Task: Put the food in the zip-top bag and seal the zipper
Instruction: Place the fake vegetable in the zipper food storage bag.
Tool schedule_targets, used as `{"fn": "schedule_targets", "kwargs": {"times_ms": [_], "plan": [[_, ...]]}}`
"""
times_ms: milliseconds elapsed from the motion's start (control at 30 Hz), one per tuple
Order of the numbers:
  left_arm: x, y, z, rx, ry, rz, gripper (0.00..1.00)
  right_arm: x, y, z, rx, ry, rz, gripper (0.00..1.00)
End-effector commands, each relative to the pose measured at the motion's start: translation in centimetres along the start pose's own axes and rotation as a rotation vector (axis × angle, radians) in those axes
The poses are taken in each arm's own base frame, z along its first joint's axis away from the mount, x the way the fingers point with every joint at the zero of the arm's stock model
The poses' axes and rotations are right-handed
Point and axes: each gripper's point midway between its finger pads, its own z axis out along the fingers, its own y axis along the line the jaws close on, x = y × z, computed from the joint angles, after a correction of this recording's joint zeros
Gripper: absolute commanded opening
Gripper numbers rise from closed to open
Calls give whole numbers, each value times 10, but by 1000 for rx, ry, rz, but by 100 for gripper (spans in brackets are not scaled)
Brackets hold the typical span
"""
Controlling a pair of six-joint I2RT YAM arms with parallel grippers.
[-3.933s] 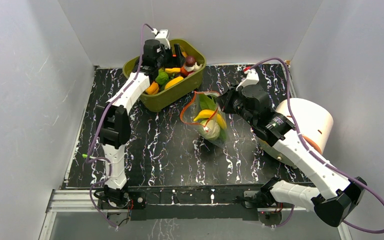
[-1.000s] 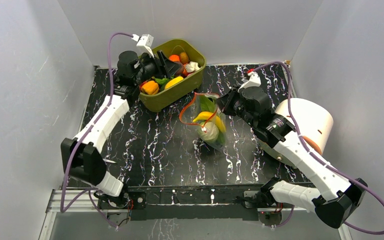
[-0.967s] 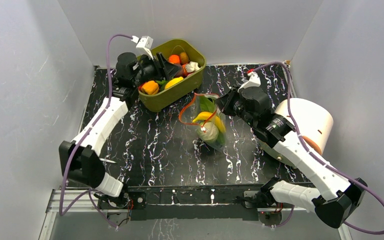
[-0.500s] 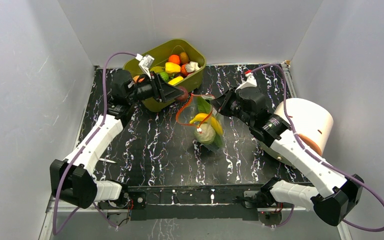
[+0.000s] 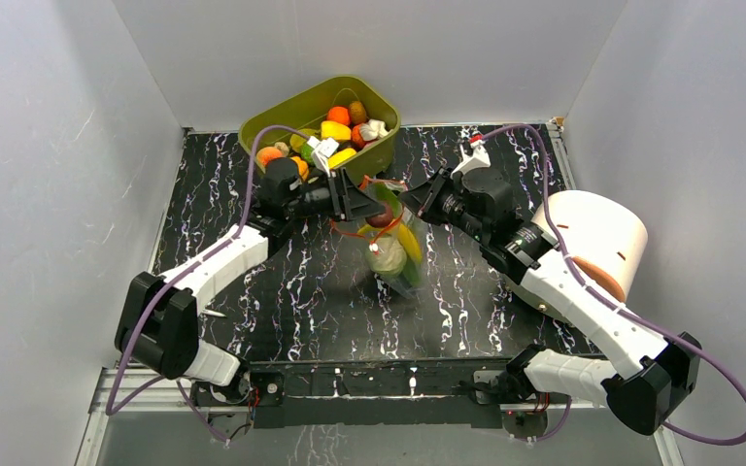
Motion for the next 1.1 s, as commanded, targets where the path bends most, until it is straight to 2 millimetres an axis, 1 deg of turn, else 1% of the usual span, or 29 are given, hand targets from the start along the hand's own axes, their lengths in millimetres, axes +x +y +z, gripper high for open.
{"fn": "schedule_targets", "kwargs": {"times_ms": [0, 233, 333, 433, 500, 567, 600, 733, 833, 967, 1067], "plan": [[-3, -8, 10, -39, -24, 77, 36, -25, 32, -9, -129, -92, 12, 0], [-8, -10, 22, -62, -31, 82, 43, -28, 33, -14, -136, -107, 7, 0], [-7, -15, 23, -50, -35, 69, 44, -26, 32, -16, -135, -100, 6, 0], [-2, -14, 25, -75, -37, 83, 49, -24, 32, -16, -144, -101, 18, 0], [0, -12, 27, -61, -46, 87, 54, -24, 28, -14, -127, -105, 12, 0], [1, -9, 30, -55, -48, 72, 56, -26, 25, -14, -111, -115, 1, 0], [0, -11, 32, -41, -44, 70, 58, -26, 25, -14, -111, -114, -2, 0], [-2, -9, 38, -41, -28, 66, 75, -23, 24, -11, -104, -95, -14, 0], [-4, -2, 39, -79, -18, 79, 85, -20, 18, -11, -86, -95, -15, 0], [-12, -4, 42, -90, -20, 104, 90, -21, 11, -14, -62, -111, -24, 0], [-21, -9, 37, -112, -45, 144, 93, -24, 11, -17, -55, -115, -35, 0]]}}
